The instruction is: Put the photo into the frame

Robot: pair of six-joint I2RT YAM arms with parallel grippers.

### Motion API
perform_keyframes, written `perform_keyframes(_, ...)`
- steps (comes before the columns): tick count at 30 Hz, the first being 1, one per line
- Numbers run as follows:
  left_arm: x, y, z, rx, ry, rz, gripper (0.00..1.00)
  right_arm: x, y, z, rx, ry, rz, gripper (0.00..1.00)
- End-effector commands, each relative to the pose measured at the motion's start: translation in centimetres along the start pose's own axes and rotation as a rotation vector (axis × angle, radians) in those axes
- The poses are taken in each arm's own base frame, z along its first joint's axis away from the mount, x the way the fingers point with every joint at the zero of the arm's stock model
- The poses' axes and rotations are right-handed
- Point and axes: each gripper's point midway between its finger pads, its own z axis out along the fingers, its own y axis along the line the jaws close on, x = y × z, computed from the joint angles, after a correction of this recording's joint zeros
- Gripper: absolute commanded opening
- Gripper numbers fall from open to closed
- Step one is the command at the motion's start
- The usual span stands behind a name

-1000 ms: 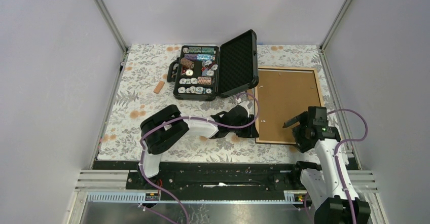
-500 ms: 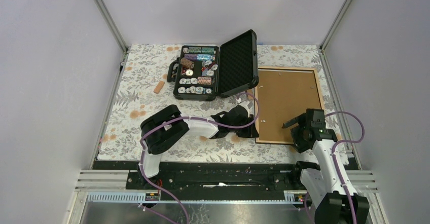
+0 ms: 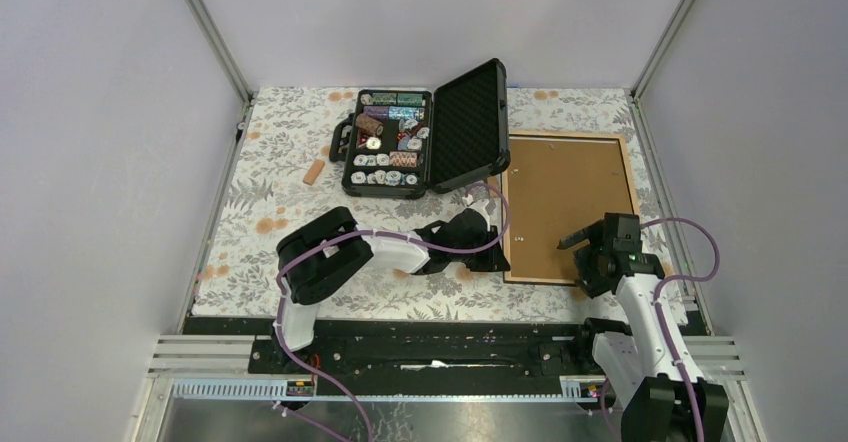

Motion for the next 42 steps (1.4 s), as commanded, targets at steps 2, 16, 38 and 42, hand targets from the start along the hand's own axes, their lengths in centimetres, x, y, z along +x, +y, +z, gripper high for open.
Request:
perform_keyframes(2, 2.8, 4.6, 0.2, -0.143, 0.068, -0.002, 0.24, -0.9, 0.5, 0.5, 0.008, -0.033, 0.007, 0.95)
perform_keyframes(16, 5.3, 5.2, 0.3, -0.156, 0.121, -0.033, 0.23, -1.4, 0.8, 2.8, -0.008, -0.060, 0.020, 0.96)
perform_keyframes(38, 6.1, 5.2, -0.6, -0.151, 0.130, -0.017, 0.26, -1.4, 2.9, 2.7, -0.186, -0.082, -0.196, 1.00)
perform_keyframes(42, 5.2, 3.3, -1.5, -0.095, 0.105, 0.049, 0.41, -1.6, 5.0, -0.7, -0.228, -0.047, -0.275, 1.00)
